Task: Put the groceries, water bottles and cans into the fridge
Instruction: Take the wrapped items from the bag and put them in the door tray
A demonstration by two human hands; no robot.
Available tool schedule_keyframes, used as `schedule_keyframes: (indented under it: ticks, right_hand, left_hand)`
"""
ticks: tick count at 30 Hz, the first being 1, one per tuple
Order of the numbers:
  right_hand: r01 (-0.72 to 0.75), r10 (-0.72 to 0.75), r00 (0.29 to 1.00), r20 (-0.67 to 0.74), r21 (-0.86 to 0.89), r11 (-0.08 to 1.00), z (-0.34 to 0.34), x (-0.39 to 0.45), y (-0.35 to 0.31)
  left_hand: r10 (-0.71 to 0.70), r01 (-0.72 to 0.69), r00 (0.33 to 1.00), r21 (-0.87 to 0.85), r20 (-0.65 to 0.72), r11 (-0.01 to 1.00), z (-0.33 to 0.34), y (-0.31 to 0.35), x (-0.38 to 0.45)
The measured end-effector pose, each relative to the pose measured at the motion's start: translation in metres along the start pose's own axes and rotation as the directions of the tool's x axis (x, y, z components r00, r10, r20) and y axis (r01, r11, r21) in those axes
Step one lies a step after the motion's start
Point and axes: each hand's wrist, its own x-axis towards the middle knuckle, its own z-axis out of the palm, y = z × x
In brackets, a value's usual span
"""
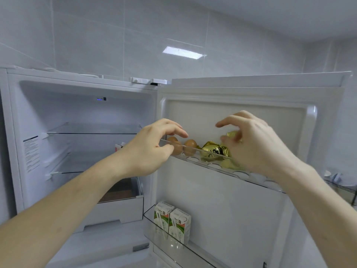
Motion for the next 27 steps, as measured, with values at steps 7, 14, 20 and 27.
schedule_keyframes:
  ticks: [7,14,20,27]
  right_hand:
    - [0.177,-0.205,0.968,0.146,0.185,0.967,0.06,-0.046,-0.048]
    - [0.075,-0.219,0.887,0.406,0.343,0.936,0.151,-0.061,-0.084]
    - [0.086,-0.318,0.768,0.555,0.403,0.911,0.227,-0.06,-0.126]
    - [0.095,-0.444,0.607,0.659,0.494,0.864,0.297,-0.058,-0.183]
  left_hand:
    - [-0.116,0.131,0.991,0.3,-0.067,0.945,-0.008,-0.049,-0.07]
    - [-0.405,0.396,0.911,0.427,-0.073,0.813,-0.013,-0.106,-0.149]
    - [-0.645,0.61,0.757,0.473,-0.109,0.636,-0.022,-0.155,-0.221]
    - [-0.72,0.732,0.658,0.413,-0.222,0.541,-0.047,-0.18,-0.291]
